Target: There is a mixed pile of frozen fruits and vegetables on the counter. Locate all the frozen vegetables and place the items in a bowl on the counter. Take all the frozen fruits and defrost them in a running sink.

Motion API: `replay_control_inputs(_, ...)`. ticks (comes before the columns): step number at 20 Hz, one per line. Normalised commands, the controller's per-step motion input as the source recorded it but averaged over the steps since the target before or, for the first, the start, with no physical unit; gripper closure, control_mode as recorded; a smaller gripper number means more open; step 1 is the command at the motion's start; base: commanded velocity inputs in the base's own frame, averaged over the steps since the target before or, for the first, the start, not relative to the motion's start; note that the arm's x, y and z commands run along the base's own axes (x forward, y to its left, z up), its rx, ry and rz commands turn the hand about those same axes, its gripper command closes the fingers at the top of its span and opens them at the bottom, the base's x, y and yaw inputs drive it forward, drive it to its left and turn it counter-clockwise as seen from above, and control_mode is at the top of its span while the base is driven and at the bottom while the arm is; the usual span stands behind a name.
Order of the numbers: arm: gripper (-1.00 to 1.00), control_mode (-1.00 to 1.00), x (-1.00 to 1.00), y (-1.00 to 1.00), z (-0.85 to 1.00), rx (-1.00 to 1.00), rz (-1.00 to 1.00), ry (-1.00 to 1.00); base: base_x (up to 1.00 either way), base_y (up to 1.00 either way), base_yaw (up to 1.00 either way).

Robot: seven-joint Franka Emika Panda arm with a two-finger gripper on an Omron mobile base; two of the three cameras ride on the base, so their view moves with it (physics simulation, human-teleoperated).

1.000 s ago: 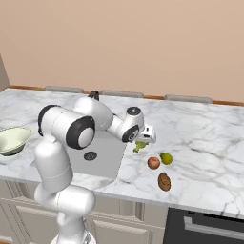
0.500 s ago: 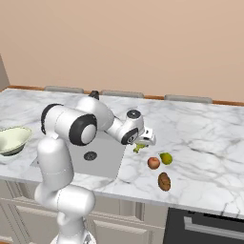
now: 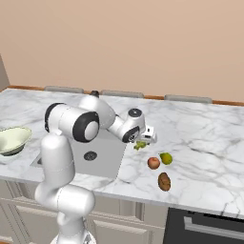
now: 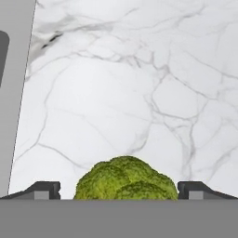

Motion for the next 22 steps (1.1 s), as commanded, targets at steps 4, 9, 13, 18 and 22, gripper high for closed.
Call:
replay_control_inputs(4,-1.00,-1.00,0.01,-0.16,-0.26,0.00,0.00,0.02,0.00,0.00,0.00)
replay_control_inputs(9,-1.00,-1.00,0.00,-0.22,-0.39,0.00,0.00,0.06,0.00,0.00,0.00)
replay_control_inputs(13,-1.00,-1.00,0.00,-0.15,-0.41,0.00,0.00,0.10,0.00,0.00,0.00)
replay_control_inputs(18,-1.00,-1.00,0.00,-0.03,-0.35,0.00,0.00,0.10,0.00,0.00,0.00)
replay_control_inputs(22,1.00,-1.00,0.00,0.00,-0.28,0.00,0.00,0.05,0.00,0.00,0.00)
